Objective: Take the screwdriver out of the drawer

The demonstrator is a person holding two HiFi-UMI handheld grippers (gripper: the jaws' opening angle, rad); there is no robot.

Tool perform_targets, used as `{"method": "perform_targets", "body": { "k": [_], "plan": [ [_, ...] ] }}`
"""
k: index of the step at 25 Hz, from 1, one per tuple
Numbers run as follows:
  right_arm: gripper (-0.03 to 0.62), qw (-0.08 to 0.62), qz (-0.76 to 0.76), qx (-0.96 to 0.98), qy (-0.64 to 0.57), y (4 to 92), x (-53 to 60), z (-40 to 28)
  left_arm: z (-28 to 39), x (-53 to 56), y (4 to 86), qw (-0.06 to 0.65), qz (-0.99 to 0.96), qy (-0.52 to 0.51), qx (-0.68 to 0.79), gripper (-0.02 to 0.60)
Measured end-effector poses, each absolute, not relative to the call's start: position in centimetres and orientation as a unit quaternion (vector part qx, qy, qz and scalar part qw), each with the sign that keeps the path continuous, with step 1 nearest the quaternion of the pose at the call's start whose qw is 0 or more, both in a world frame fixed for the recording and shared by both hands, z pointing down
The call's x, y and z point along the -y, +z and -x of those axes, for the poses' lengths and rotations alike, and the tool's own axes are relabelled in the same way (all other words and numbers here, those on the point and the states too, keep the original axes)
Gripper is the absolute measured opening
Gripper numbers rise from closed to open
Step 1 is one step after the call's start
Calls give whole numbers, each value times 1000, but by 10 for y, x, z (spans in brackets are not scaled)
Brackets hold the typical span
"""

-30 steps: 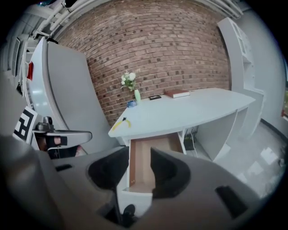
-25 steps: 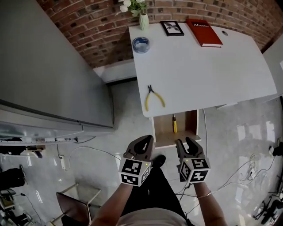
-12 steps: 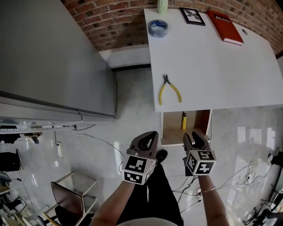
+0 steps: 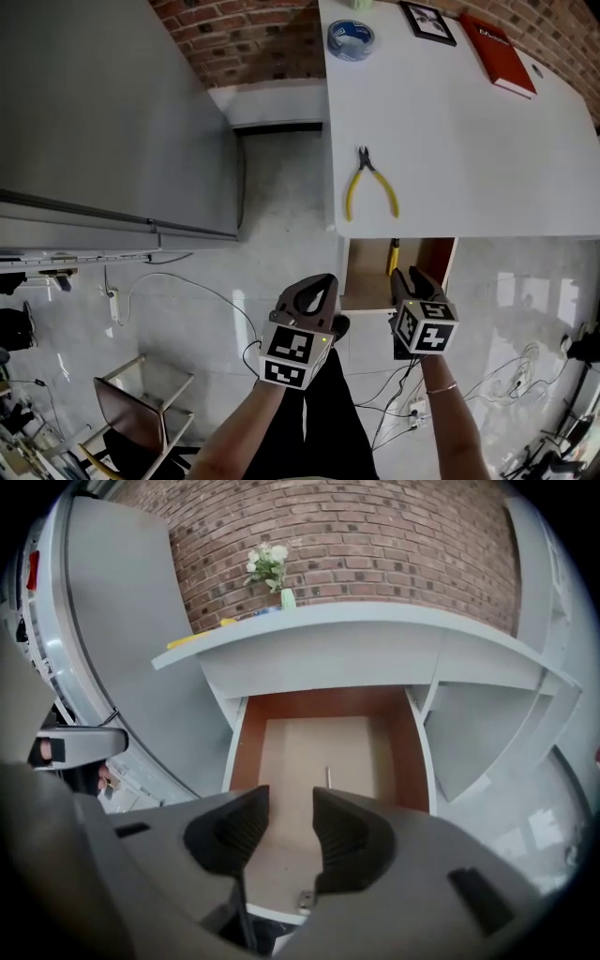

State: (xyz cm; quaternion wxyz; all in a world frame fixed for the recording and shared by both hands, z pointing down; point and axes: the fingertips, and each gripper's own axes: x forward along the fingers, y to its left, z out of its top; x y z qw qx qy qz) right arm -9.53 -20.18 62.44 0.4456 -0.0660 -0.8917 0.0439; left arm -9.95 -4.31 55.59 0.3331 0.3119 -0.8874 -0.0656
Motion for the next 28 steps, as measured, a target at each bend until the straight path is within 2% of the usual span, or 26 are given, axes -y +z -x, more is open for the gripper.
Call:
{"method": "perform_targets", "body": {
  "k": [28],
  "plan": [
    [147, 512, 52, 857, -21, 730, 234, 135, 110, 50, 613, 361, -296, -74, 881, -6]
  ]
}}
